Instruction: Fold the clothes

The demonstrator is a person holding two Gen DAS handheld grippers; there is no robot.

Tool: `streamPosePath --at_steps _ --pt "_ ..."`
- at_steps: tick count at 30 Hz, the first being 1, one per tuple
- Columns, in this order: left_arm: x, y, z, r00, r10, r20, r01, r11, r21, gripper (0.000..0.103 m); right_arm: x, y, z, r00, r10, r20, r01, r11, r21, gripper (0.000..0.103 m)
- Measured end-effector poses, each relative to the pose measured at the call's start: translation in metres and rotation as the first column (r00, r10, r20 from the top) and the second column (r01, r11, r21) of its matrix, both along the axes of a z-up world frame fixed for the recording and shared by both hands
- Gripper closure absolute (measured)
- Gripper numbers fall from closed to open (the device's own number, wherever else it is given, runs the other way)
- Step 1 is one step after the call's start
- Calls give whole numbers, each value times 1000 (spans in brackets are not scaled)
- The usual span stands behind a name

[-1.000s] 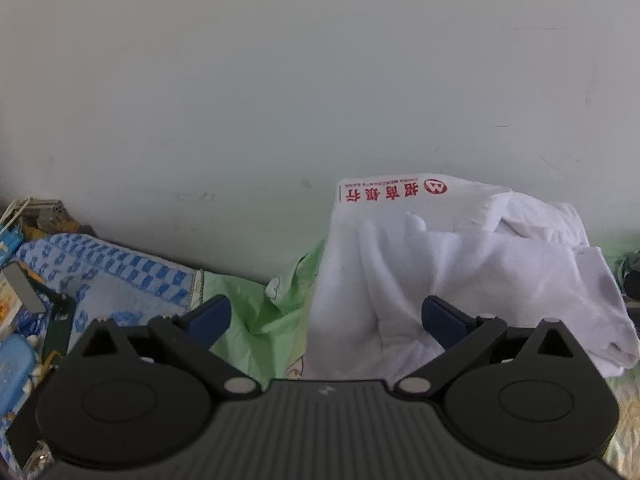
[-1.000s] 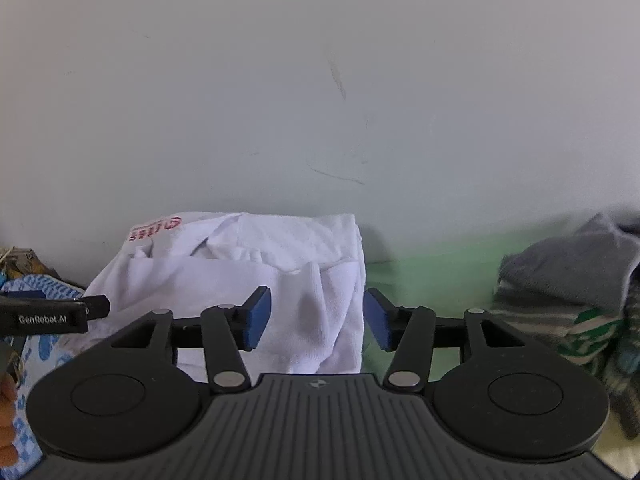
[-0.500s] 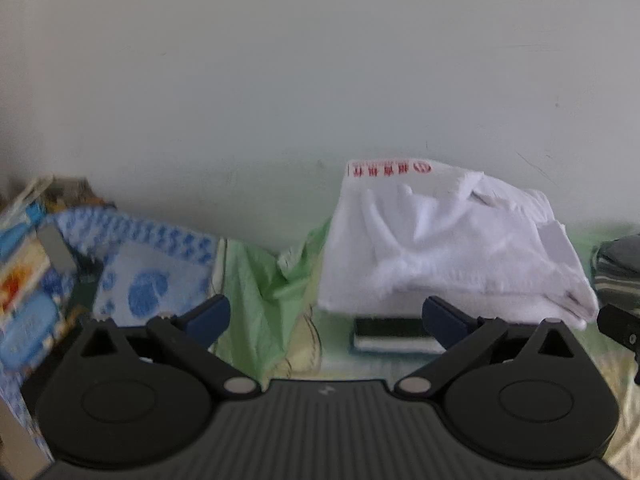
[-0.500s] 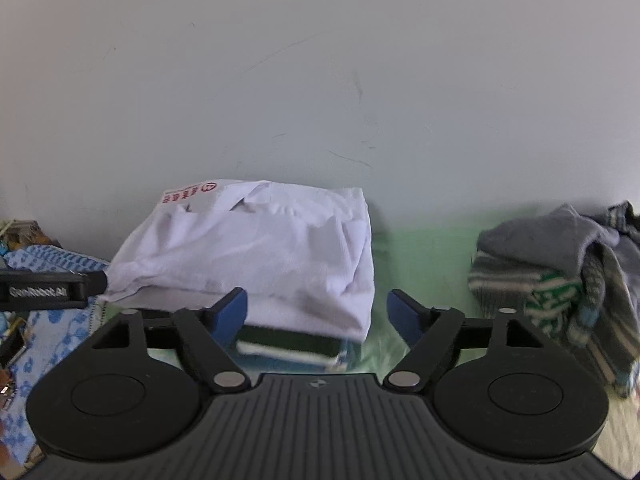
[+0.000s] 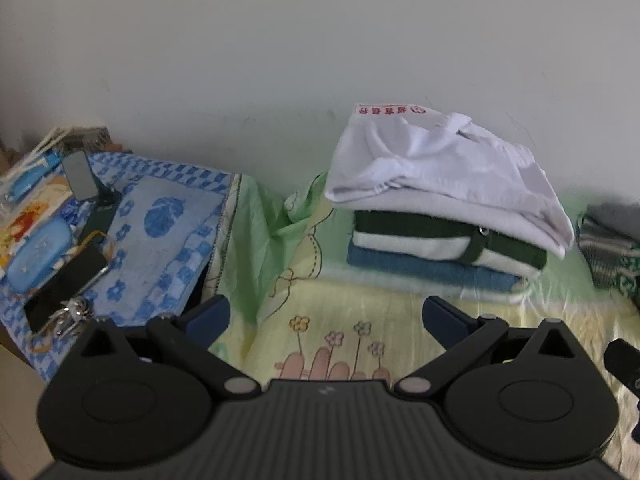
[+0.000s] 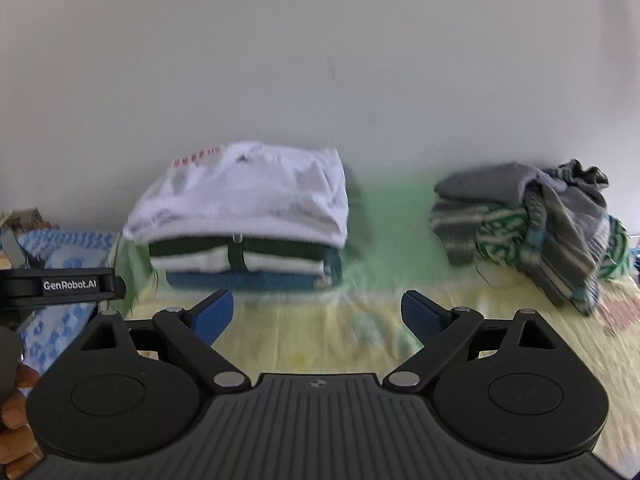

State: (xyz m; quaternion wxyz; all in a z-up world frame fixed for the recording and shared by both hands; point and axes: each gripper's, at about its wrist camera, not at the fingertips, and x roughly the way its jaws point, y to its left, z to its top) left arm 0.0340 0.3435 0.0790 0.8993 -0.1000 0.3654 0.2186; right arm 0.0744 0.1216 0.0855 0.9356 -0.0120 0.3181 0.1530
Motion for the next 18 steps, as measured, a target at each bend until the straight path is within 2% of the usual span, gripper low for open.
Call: streamPosePath --at_steps 3,5,8,11,14,18 --pt "-13 -9 1 999 -31 17 31 999 -15 1 -13 -5 -1 1000 -12 -10 11 1000 -12 11" --pt "-20 -14 0 999 -43 7 43 999 -26 1 -21 -9 -2 999 -26 -19 26 999 -18 15" --pt "-31 -29 0 998 -66 -19 66 998 14 1 -32 -16 -3 999 -36 -41 35 999 -22 15" --pt "-43 -44 1 996 -75 -37 77 996 44 1 -45 -22 -3 999 -31 -23 31 999 -22 16" --pt "-60 -54 4 998 -49 -37 50 998 35 1 -59 -23 0 1000 3 20 -2 997 -79 16" --pt "-83 -67 9 1000 -5 -23 6 999 37 1 -71 -30 2 998 47 34 -41 987 -155 16"
